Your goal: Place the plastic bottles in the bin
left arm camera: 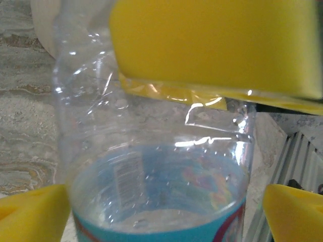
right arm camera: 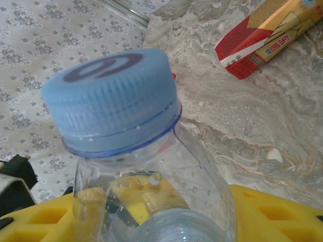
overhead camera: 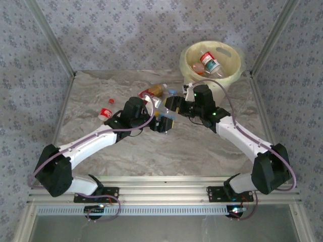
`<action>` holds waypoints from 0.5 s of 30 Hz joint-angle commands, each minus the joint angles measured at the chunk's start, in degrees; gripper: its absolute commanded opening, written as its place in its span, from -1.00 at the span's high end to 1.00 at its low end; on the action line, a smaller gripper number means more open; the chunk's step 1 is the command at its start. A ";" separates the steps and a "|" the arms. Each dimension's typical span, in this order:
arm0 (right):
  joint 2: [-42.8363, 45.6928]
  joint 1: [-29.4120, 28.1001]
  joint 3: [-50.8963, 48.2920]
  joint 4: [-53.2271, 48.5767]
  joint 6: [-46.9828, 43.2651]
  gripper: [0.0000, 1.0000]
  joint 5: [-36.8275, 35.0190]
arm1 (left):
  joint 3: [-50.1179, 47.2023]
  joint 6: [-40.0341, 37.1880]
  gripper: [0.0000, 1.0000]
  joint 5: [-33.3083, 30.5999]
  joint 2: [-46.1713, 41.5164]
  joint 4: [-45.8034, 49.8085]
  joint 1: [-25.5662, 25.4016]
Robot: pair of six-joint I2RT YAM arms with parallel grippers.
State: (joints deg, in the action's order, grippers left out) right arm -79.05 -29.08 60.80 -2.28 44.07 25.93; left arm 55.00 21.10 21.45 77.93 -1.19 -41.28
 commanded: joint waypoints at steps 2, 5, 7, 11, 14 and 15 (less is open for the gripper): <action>5.08 1.60 5.20 -8.33 -7.55 -0.24 -3.70 | 0.92 -0.28 -0.99 0.52 -5.71 -4.22 -0.27; 8.04 2.61 8.59 -13.45 -14.79 -0.24 -7.94 | 0.83 -0.03 -0.99 0.55 -8.56 -5.07 -0.23; 9.63 3.59 10.97 -16.09 -18.20 -0.24 -10.33 | 0.56 0.32 -0.99 0.26 -10.42 -5.95 -0.27; 11.36 5.07 16.32 -20.86 -23.27 -0.24 -15.50 | 0.28 1.05 -0.99 -0.27 -13.35 -7.33 -0.29; 11.46 6.42 20.55 -23.19 -27.65 -0.24 -19.18 | 0.76 0.88 -0.99 -0.55 -14.45 -6.90 -0.28; 11.37 7.00 21.87 -23.13 -29.11 -0.24 -20.61 | 0.96 0.79 -0.99 -0.47 -14.68 -6.74 -0.28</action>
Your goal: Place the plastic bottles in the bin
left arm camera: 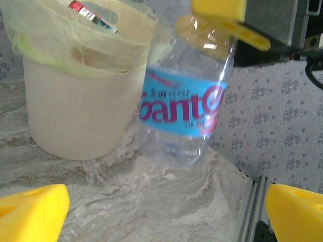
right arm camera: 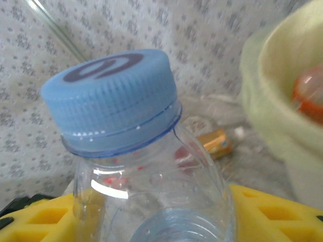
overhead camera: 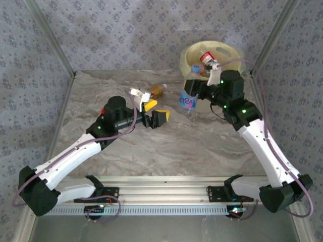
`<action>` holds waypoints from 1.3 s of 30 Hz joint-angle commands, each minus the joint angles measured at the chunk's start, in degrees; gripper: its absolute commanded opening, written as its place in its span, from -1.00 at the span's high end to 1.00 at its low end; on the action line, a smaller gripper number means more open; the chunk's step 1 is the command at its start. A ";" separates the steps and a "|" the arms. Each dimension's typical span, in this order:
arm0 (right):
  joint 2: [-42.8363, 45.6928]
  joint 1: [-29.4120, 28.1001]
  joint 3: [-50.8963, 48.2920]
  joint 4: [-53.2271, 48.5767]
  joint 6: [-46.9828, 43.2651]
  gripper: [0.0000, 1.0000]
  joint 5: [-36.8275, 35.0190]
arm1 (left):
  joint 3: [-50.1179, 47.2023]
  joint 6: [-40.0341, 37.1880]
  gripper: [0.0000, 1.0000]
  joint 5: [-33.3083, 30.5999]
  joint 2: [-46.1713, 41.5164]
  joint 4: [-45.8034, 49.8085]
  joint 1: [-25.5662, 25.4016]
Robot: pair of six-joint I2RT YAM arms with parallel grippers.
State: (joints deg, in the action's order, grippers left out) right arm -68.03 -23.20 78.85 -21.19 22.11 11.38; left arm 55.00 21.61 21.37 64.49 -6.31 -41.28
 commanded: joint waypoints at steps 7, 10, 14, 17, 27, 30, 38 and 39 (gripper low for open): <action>-3.87 4.48 13.74 -4.78 -14.81 -0.24 -14.07 | 1.77 -0.25 -0.99 -0.01 -1.69 -0.82 -0.24; -6.89 6.74 17.71 -4.20 -16.22 -0.24 -16.08 | 1.77 -0.64 -0.99 0.01 -1.98 -0.26 -0.22; -12.31 8.37 23.62 -3.24 -20.00 -0.24 -19.90 | 2.36 -0.95 -0.99 1.52 -1.91 0.81 -0.29; -17.46 9.27 28.15 -3.60 -22.99 -0.24 -22.89 | 3.00 -1.19 -0.99 2.63 -1.82 1.87 -0.32; -37.86 9.71 46.93 -8.47 -35.59 -0.21 -38.85 | 2.82 -3.99 -0.99 0.83 -3.45 6.66 -0.28; -42.97 9.67 50.97 -9.63 -38.31 -0.20 -44.82 | 3.10 -4.86 -0.99 0.60 -3.15 7.70 -0.25; -48.51 11.62 53.16 -11.28 -39.57 -0.20 -46.76 | 2.82 -5.93 -0.99 0.08 -2.44 8.70 -0.25; -49.15 12.07 53.47 -12.11 -39.22 -0.20 -46.12 | 2.91 -6.28 -0.99 0.00 -2.52 9.22 -0.25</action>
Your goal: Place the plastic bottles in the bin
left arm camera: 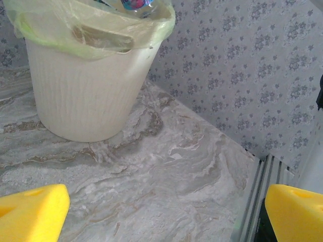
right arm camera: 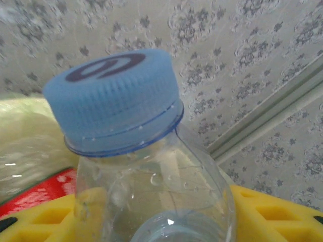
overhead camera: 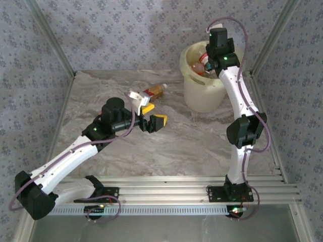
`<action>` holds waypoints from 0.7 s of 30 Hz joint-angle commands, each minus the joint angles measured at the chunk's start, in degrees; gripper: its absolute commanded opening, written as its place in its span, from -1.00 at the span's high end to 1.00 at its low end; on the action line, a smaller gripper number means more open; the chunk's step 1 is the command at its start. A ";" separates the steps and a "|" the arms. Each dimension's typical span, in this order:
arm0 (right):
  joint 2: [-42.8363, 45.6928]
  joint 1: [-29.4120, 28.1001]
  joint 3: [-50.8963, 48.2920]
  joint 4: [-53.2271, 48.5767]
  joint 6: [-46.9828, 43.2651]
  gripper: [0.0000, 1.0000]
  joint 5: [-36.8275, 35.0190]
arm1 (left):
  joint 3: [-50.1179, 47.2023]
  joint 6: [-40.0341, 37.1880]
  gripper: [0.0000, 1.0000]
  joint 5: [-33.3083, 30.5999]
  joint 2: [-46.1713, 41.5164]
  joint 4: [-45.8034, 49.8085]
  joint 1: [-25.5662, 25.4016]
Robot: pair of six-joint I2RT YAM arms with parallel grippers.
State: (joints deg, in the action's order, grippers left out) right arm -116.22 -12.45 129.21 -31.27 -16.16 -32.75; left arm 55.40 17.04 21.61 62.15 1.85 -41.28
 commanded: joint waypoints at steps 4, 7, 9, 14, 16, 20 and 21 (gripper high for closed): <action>-2.44 2.32 3.47 -2.92 -0.15 -0.25 -0.36 | 2.26 -2.84 -0.99 -1.44 -0.18 1.67 -0.28; -3.04 2.53 4.28 -5.41 0.91 -0.43 1.62 | 2.41 -3.15 -0.99 -1.74 0.24 1.50 -0.27; -3.04 2.29 5.08 -5.97 1.47 -0.57 2.50 | 2.85 -3.21 -0.99 -1.92 0.66 1.82 -0.19; -2.44 1.17 7.45 -7.39 1.76 -0.84 4.70 | 4.25 -4.15 -0.99 -2.51 1.60 3.91 -0.07; -1.55 0.53 7.56 -7.75 2.04 -0.88 5.69 | 4.70 -4.57 -0.99 -2.79 1.98 4.79 -0.11; 0.95 -0.03 7.20 -9.40 4.85 -0.91 9.68 | 5.39 -5.47 -0.99 -3.53 2.38 6.51 0.05; 1.63 -0.03 6.90 -9.72 5.73 -0.91 10.73 | 5.53 -5.74 -0.99 -4.00 2.32 6.95 0.07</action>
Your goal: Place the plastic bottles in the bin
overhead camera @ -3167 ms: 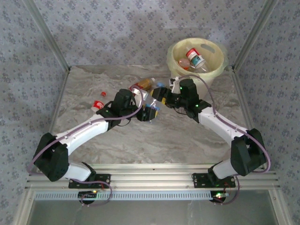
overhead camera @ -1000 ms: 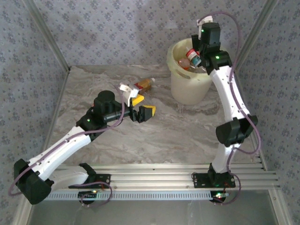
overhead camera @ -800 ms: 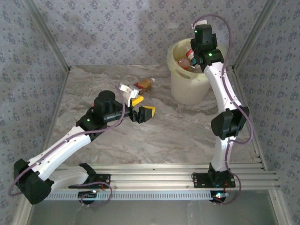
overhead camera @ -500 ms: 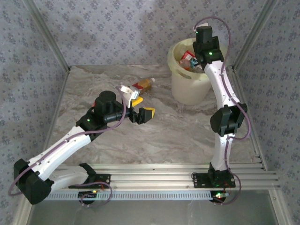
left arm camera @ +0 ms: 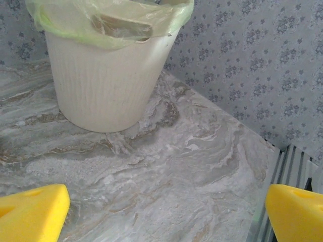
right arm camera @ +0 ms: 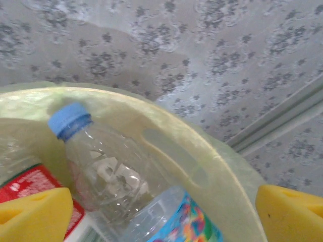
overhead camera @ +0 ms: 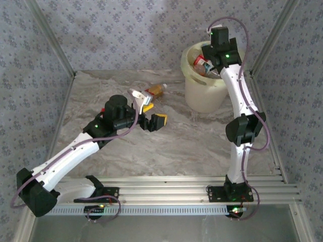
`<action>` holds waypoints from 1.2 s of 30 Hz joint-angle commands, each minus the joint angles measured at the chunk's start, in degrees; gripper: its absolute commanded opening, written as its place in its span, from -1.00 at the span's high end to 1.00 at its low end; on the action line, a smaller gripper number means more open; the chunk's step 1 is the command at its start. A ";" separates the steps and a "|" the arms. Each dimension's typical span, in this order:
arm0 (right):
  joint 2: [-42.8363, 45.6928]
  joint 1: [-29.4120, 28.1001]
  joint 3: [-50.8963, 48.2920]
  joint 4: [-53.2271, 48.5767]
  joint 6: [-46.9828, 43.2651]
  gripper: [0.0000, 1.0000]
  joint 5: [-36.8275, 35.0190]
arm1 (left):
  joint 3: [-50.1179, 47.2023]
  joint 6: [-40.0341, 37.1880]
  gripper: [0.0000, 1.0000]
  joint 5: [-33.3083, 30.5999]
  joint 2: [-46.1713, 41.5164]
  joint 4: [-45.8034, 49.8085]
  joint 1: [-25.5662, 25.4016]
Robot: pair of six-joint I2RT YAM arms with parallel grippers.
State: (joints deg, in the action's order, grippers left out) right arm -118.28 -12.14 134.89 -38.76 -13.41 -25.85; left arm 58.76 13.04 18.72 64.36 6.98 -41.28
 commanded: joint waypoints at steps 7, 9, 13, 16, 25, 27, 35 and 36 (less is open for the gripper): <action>14.49 -0.74 -10.10 -0.96 11.65 -0.91 15.19 | 2.56 -3.05 -0.99 -3.78 -0.11 5.54 2.60; 19.39 -1.01 -16.39 1.61 14.26 -0.93 18.75 | 2.58 -3.08 -0.99 -3.69 0.06 6.81 4.26; 28.80 -1.28 -28.26 7.10 19.91 -0.94 24.46 | 2.48 -3.98 -0.99 -3.69 0.06 8.50 6.72; 34.96 -1.48 -36.06 9.29 23.29 -0.95 29.28 | 3.21 -5.36 -0.99 -4.86 0.62 10.41 8.25; 50.43 -2.75 -58.15 16.85 31.11 -0.99 44.05 | 8.39 -10.02 -0.99 -9.55 7.04 16.75 11.90; 52.73 -3.33 -61.79 16.78 31.21 -1.00 45.96 | 9.95 -11.20 -0.99 -8.76 9.62 17.78 13.08; 59.38 -7.00 -76.30 21.09 33.16 -1.00 51.98 | 18.37 -18.87 -0.99 -8.40 22.72 22.91 15.67; 59.84 -7.67 -77.93 21.80 33.49 -1.00 51.25 | 19.64 -19.65 -0.99 -9.41 24.72 23.41 16.08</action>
State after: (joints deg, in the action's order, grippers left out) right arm -60.42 -18.37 60.10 -20.45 18.20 23.40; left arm 74.70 -2.00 10.63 85.80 27.07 -26.09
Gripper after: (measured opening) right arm 0.998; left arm 0.994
